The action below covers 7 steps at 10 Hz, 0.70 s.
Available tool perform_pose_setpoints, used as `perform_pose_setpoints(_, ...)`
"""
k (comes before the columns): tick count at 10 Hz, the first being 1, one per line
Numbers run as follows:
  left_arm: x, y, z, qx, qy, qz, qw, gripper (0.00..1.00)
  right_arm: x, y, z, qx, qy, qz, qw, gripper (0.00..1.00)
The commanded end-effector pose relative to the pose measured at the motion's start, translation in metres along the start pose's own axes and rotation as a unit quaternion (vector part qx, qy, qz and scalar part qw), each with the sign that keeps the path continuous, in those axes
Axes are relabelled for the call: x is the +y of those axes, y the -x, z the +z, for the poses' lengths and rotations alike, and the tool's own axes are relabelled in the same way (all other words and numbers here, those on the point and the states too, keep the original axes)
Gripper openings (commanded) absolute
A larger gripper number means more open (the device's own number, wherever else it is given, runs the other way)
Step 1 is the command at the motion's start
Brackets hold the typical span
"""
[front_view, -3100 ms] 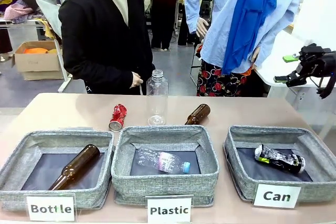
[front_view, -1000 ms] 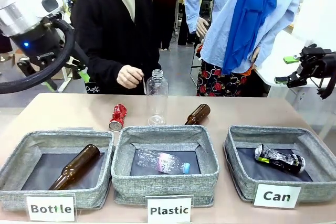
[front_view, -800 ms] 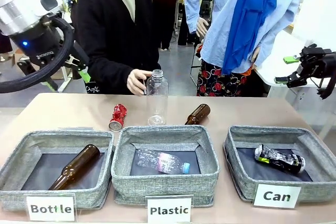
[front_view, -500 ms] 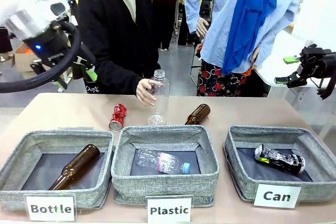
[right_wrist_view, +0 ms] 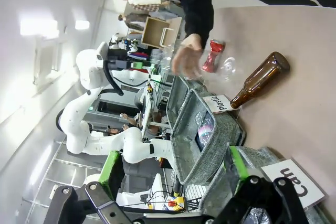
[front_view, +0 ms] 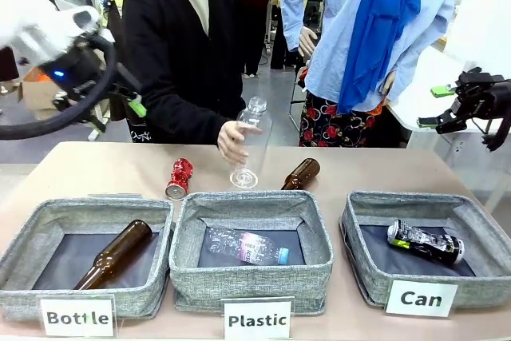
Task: Sort the can waste into the basket.
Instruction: Pick up the can waste from the table and place it in the right Fabric basket.
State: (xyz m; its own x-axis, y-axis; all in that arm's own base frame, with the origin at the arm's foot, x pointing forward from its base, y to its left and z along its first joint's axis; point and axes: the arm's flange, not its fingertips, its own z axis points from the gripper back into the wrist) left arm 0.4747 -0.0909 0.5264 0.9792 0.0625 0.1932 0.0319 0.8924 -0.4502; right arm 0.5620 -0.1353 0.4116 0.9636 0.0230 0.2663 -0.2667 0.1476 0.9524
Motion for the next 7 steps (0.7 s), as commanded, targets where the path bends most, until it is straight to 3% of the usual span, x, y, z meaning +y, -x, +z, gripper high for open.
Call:
perform_pose_setpoints(1, 0.05, 0.04, 0.062, -0.005, 0.054, -0.004, 0.999, 1.0, 0.003, -0.003, 0.001, 0.006, -0.003, 0.009, 1.0, 1.0)
perform_pose_setpoints(3, 0.09, 0.06, 0.083, -0.021, 0.087, 0.012, 0.996, 1.0, 0.003, -0.003, 0.001, 0.006, -0.003, 0.009, 1.0, 1.0)
perform_pose_setpoints(4, 0.093, 0.062, 0.08, -0.022, 0.082, 0.02, 0.996, 1.0, 0.003, -0.003, 0.001, 0.006, -0.003, 0.009, 1.0, 1.0)
perform_pose_setpoints(7, 0.071, 0.043, 0.059, -0.015, 0.061, 0.005, 0.998, 1.0, 0.003, -0.003, 0.001, 0.006, -0.003, 0.009, 1.0, 1.0)
